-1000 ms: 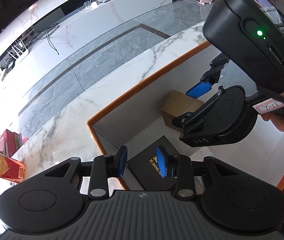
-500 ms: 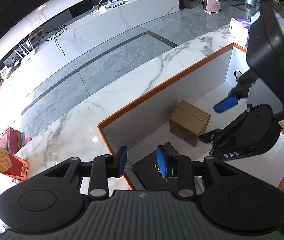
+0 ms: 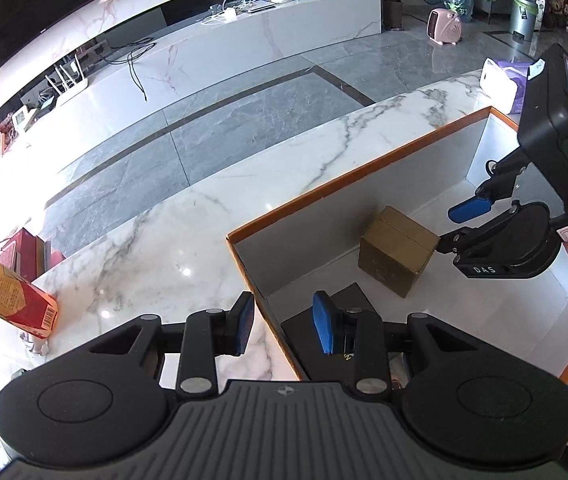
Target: Organize objects
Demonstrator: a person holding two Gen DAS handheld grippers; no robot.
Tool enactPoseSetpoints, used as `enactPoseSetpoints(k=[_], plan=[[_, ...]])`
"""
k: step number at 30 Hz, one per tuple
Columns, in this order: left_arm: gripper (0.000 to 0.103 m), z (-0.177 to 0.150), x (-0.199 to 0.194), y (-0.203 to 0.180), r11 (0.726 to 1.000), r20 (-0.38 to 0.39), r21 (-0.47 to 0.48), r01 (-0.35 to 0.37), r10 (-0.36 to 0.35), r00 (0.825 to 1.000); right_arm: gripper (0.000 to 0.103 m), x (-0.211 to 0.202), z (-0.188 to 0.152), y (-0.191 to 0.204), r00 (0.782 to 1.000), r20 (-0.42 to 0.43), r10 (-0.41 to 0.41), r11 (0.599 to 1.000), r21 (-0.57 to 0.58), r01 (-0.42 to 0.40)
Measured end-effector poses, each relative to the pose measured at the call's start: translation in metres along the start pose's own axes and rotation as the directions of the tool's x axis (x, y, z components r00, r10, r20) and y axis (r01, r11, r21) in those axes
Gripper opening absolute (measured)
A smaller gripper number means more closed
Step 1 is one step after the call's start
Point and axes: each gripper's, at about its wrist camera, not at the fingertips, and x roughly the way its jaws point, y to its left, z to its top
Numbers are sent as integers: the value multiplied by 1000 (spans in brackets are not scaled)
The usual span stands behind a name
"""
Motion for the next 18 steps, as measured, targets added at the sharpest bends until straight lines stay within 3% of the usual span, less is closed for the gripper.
enactPoseSetpoints(k=[2,6,8,12,15,17,18], plan=[[39,-1,1,2,1000,-1,-13,3,-3,1000,45,-6,0,-3,999,9,43,999,15,-43],[39,-3,2,5,999,-2,-34,12,-12,1000,56,-22,-5,3,996,7,85,996,29,-85],[39,-4,1,6,999,-1,-40,15,-15,1000,70,-23,-6,10,992,-16,129,991,46,-128],[39,-6,0,6,999,3,-50,14,-14,1000,68,-20,-5,20,981,-2,194,976,103,-193],[39,-7,-1,6,999,2,-50,16,-16,1000,51,-17,0,25,981,13,191,976,99,-192],[39,-9,-1,6,999,2,-50,16,-16,1000,34,-12,4,24,976,-1,217,967,137,-214],[39,-9,-1,6,999,2,-52,17,-17,1000,33,-9,6,21,976,-6,219,960,179,-215]])
